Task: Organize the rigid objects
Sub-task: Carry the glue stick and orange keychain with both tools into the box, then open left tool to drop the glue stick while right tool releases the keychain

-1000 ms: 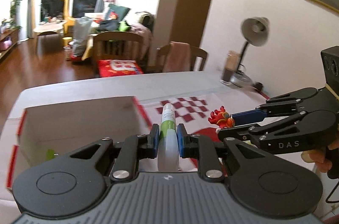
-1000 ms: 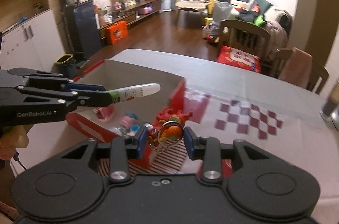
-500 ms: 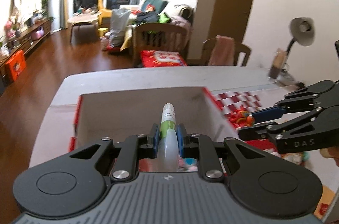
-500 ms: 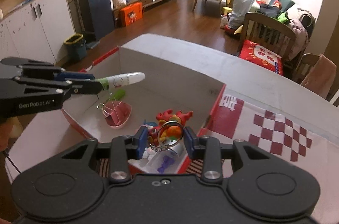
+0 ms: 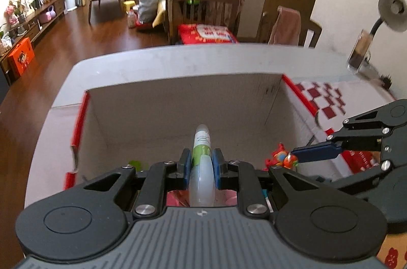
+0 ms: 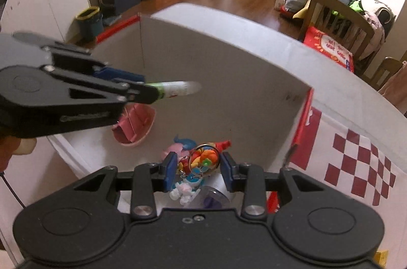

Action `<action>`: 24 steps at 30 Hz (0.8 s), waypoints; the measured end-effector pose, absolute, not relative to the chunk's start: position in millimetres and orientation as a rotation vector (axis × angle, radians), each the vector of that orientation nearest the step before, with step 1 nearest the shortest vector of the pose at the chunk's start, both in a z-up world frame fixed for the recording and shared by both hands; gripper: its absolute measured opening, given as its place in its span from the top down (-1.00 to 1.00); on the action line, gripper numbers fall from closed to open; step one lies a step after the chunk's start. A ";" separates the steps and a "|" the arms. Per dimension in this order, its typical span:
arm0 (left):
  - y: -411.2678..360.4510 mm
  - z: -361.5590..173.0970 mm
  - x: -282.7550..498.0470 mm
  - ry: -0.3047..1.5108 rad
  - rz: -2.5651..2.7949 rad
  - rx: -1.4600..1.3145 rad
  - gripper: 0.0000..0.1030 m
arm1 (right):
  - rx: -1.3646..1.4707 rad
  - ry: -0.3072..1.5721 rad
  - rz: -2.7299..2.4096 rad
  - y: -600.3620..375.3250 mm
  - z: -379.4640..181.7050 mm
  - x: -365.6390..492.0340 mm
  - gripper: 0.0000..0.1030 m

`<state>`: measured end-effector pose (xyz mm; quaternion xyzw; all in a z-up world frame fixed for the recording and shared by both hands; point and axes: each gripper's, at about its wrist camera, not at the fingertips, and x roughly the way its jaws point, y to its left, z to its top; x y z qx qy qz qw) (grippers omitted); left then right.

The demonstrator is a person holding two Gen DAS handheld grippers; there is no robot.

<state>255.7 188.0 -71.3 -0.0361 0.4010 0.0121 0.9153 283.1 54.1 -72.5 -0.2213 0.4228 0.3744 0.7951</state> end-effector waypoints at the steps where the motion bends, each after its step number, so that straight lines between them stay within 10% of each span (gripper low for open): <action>1: 185.4 -73.2 257.1 0.840 0.021 -0.068 0.67 | -0.484 0.919 0.807 56.2 -75.5 283.8 0.31; 24: 172.7 -96.4 280.5 1.124 0.009 -0.019 0.66 | -0.475 1.030 0.816 64.0 -86.4 288.0 0.27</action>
